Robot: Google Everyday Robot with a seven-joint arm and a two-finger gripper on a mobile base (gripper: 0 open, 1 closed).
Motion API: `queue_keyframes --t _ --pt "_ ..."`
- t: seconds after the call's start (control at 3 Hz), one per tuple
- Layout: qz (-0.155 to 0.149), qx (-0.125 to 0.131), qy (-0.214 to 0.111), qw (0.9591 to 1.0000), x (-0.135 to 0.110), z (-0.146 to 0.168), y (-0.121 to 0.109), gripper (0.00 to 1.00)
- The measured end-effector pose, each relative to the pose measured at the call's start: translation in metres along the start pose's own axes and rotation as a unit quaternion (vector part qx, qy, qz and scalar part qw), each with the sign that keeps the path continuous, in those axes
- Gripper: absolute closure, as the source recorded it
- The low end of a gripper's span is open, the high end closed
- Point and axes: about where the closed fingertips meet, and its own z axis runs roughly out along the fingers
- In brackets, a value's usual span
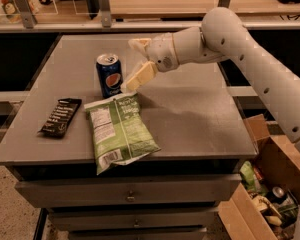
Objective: Move pepsi can near green jalapeno chip bag
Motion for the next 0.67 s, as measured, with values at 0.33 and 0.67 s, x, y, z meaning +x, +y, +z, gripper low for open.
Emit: queue_keyframes --t 0.33,0.67 --pt "0.043 0.081 0.003 0.9958 0.011 -0.043 -0.038 0.0" --pt "0.091 0.156 -0.007 0.9836 0.016 -0.083 -0.07 0.0"
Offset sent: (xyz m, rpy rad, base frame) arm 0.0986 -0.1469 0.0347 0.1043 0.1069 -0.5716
